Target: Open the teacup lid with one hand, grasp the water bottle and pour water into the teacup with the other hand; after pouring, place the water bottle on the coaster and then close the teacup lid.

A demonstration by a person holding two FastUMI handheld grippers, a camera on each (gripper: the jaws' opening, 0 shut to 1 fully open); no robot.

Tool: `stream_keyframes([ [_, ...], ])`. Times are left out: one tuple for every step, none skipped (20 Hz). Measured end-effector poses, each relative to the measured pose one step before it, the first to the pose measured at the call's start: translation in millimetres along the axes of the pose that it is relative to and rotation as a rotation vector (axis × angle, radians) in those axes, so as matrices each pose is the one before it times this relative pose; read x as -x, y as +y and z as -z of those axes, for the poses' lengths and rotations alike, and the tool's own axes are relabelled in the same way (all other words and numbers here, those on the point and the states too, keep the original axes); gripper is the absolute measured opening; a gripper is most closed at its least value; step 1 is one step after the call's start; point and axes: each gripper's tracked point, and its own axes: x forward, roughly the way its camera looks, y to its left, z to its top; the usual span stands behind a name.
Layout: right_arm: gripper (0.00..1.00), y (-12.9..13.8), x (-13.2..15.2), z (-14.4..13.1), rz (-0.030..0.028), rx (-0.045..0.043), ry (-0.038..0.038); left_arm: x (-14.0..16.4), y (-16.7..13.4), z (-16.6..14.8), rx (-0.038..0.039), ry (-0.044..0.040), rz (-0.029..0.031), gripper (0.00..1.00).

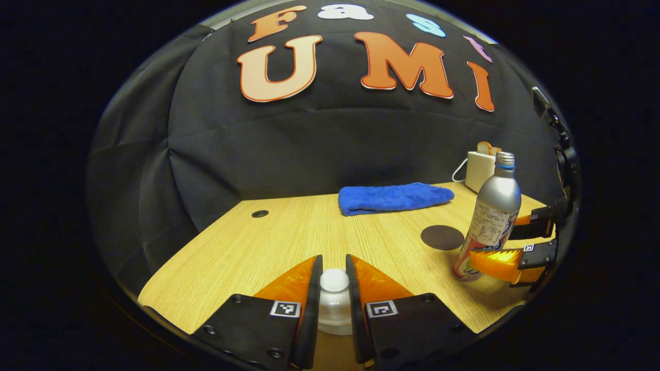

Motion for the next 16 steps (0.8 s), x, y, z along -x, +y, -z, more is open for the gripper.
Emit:
stream_keyframes([
  [0.78, -0.14, 0.89, -3.51, 0.00446, 0.01584, -0.00152, 2.58, 3.02, -3.69, 0.00576, -0.01171, -0.00482, 0.32],
  [0.78, -0.65, 2.24, -2.48, 0.00541, 0.01344, -0.00177, 1.72, 4.1, -0.88, 0.00137, -0.00783, -0.00546, 0.32],
  [0.78, 0.18, 1.16, -4.19, 0.00171, 0.01658, -0.0029, 2.22, 4.58, -1.25, 0.00107, -0.00852, -0.0076, 0.28],
  [0.78, -0.91, 1.25, -3.54, 0.00635, 0.02112, -0.00059, 2.9, 5.31, -1.9, 0.0016, -0.00848, -0.00538, 0.32],
  [0.78, -0.85, 1.69, -3.23, 0.0064, 0.02849, 0.00144, 2.82, 5.09, -2.03, 0.00212, -0.00519, -0.00516, 0.32],
  [0.78, -0.93, 1.47, -3.79, 0.00993, 0.03188, -0.00129, 1.13, 5.37, -4.82, 0.00237, -0.00718, -0.00615, 0.32],
  [0.78, -1.36, 0.57, -5.01, 0.00757, 0.03863, -0.00073, 1.54, 5.03, -2.26, -0.00069, 0.00044, -0.0087, 0.36],
  [0.78, -1.07, 1.23, -4.46, 0.01037, 0.04142, -0.00098, 1.77, 6.2, -0.37, 0.00196, -0.00084, -0.0116, 0.32],
  [0.79, -1.27, -0.07, -3.72, 0.00569, 0.04108, -0.00116, 2.72, 6.07, -0.24, 0.00621, -0.00152, -0.00759, 0.32],
  [0.78, -0.36, 0.99, -4.21, 0.0055, 0.03636, -0.00076, 2.43, 7.38, -1.05, 0.01184, -0.00438, -0.00662, 0.28],
  [0.78, -0.27, 0.39, -3.65, 0.00274, 0.03119, -0.00003, 3.76, 7.82, -0.73, 0.0112, -0.00193, -0.01003, 0.28],
  [0.78, -0.52, -0.23, -3.61, -0.00025, 0.02461, -0.00319, 2.8, 8.27, 1.89, 0.00294, -0.00118, -0.01028, 0.32],
  [0.78, 0.31, 0.32, -3.72, -0.00667, 0.0242, -0.00437, 3.02, 7.05, 0.75, -0.00236, 0.00149, -0.00816, 0.32],
  [0.78, 0.63, -0.65, -4.15, -0.00211, 0.02278, -0.00559, 3.19, 9.05, 1.0, -0.0057, 0.00072, -0.00914, 0.32],
  [0.78, -1.74, 0.01, -1.94, 0.00267, 0.03146, 0.00508, 3.45, 7.51, -2.05, -0.00567, -0.00387, -0.00975, 0.32],
  [0.78, -2.67, -0.81, -3.18, 0.00758, 0.04262, 0.00116, 1.65, 7.03, 0.43, -0.00266, -0.00284, -0.00995, 0.32],
])
